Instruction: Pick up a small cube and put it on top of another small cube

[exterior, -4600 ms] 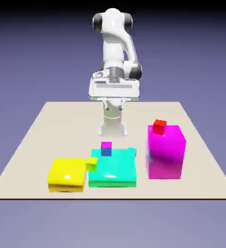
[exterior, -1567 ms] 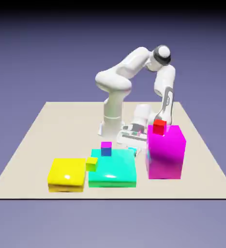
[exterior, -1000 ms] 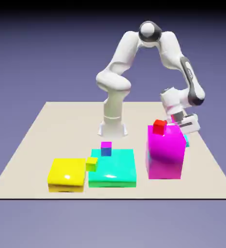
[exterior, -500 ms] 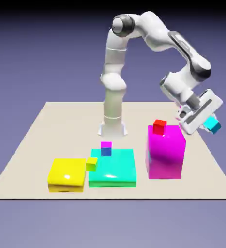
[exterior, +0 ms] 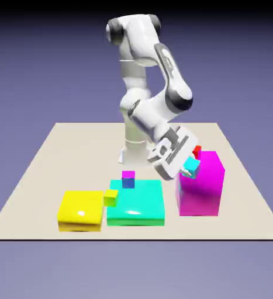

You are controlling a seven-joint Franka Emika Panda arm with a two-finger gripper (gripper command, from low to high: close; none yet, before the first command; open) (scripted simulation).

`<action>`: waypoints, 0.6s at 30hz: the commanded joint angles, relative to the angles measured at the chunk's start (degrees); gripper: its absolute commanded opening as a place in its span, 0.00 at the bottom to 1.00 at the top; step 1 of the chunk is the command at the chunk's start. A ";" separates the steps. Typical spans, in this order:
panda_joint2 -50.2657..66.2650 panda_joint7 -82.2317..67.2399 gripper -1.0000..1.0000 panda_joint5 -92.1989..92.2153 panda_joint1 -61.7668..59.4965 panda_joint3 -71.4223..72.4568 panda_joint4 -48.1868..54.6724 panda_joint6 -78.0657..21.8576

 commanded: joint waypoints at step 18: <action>-14.10 -39.25 0.00 -42.77 -36.94 -1.25 -11.93 -22.59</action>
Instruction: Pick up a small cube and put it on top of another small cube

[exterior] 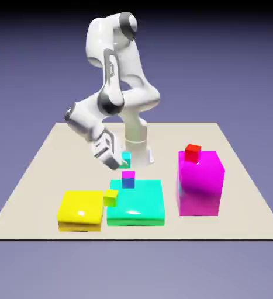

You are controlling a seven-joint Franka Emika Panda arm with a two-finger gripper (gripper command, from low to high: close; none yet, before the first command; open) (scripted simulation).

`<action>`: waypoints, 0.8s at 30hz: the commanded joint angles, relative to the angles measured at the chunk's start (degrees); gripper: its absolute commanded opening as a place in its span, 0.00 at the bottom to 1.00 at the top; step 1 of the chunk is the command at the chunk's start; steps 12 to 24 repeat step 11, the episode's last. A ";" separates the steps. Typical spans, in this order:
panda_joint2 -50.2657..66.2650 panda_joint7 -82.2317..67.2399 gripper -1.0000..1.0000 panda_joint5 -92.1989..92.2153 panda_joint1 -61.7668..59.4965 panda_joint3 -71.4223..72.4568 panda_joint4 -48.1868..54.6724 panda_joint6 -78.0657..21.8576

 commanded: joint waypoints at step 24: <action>8.72 -10.89 1.00 13.93 8.30 -3.20 -3.37 7.39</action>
